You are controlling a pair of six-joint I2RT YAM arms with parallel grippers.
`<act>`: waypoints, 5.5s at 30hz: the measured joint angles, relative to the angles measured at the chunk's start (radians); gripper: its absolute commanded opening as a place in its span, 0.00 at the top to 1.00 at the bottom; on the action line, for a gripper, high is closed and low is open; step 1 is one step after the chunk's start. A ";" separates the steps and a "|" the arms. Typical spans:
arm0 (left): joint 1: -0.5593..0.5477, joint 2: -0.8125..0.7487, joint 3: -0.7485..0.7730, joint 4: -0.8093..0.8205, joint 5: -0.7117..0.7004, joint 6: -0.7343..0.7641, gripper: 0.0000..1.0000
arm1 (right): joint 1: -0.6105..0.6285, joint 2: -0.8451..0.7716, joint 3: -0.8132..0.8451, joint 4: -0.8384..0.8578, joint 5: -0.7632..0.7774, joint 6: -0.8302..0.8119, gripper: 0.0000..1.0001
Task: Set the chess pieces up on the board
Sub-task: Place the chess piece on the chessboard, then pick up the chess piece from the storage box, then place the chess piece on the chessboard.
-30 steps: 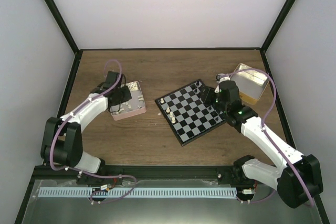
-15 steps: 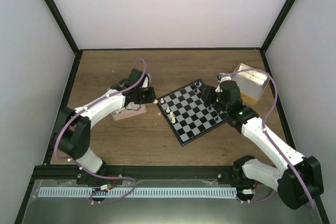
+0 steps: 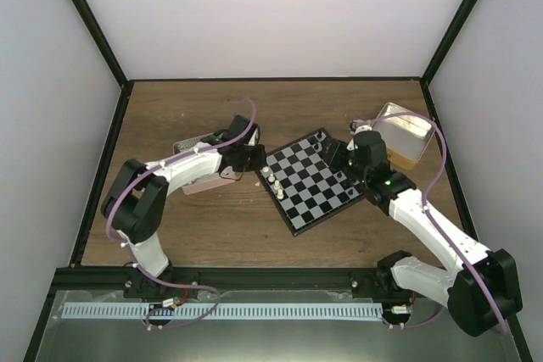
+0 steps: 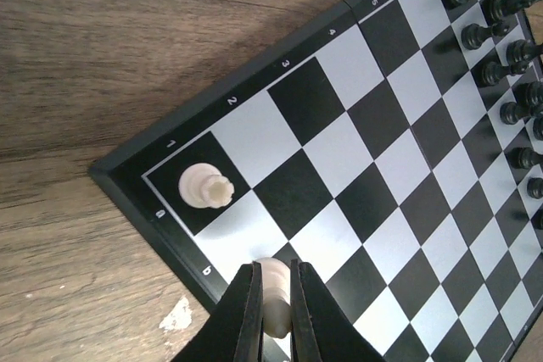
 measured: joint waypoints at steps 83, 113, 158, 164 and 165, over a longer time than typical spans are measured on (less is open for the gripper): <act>-0.415 0.002 0.120 -0.158 -0.296 0.167 0.57 | 0.000 -0.127 -0.104 -0.007 0.311 0.045 0.45; 0.329 -0.099 -0.133 -0.162 -0.398 0.076 0.73 | 0.000 -0.123 -0.112 -0.007 0.248 0.048 0.45; 0.008 -0.093 0.010 -0.102 -0.320 0.190 0.89 | 0.000 -0.097 -0.128 -0.006 0.235 0.063 0.45; -0.049 0.064 0.143 -0.116 -0.293 0.219 0.89 | 0.000 -0.097 -0.130 -0.006 0.230 0.064 0.45; -0.050 0.093 0.173 -0.118 -0.291 0.224 0.89 | 0.000 -0.097 -0.131 -0.006 0.228 0.065 0.45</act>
